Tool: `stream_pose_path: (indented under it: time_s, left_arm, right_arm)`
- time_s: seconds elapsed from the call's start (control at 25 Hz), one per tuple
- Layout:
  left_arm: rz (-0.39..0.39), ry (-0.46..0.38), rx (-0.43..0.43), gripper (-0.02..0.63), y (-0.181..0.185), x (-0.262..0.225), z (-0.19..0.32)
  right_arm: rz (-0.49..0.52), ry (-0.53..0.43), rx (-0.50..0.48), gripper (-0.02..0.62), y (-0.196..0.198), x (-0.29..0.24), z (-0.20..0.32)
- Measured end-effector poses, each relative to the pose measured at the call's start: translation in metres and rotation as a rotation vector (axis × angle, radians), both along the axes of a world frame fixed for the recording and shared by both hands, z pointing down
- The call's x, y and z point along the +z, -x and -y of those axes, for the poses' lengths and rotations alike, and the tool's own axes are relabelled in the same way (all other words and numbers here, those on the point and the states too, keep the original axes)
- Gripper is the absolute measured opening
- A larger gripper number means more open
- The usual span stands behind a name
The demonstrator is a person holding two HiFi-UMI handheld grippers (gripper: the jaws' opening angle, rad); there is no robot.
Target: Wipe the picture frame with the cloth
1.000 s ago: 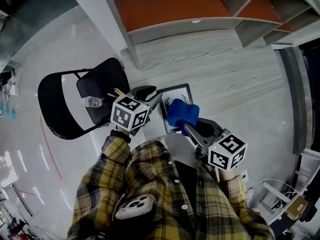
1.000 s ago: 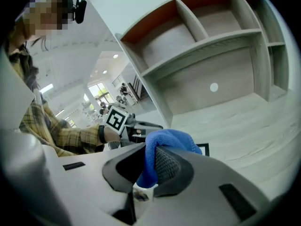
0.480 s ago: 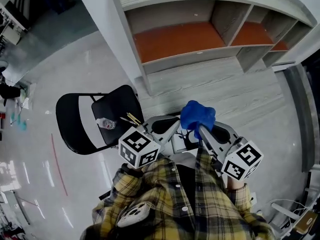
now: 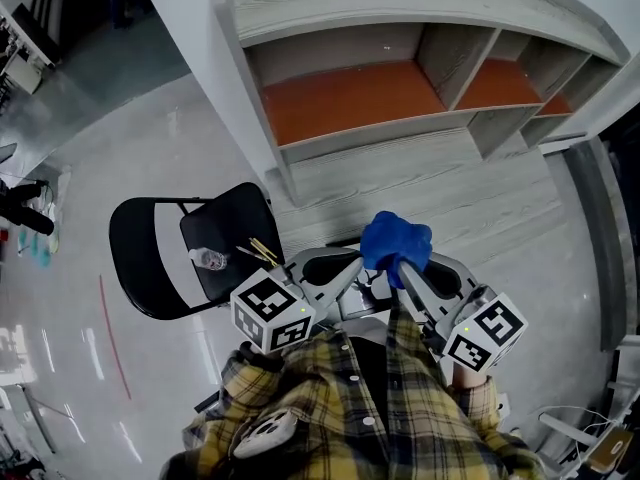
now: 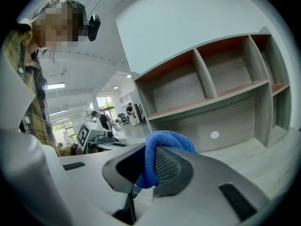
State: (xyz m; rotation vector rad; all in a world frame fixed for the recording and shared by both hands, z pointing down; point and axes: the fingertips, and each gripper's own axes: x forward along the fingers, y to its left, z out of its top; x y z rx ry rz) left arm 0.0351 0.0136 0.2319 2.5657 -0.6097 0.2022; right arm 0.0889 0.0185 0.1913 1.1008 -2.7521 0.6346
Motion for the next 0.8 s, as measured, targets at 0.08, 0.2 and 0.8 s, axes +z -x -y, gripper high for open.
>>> stream_pose_path:
  time_s: [0.08,0.2,0.8]
  left_arm:
    - [0.003,0.002,-0.002,0.005,0.001,0.0,0.002]
    - [-0.001,0.008,0.0,0.005,0.001,0.001,0.006]
    - [0.019,0.016,0.018,0.005,-0.005,0.006,0.008]
  right_arm:
    - [-0.005,0.004,0.003,0.049,-0.003,0.001,0.002]
    - [-0.015,0.012,0.003,0.048,-0.005,0.004,0.003]
    - [-0.007,0.043,0.02,0.048,-0.01,0.012,-0.001]
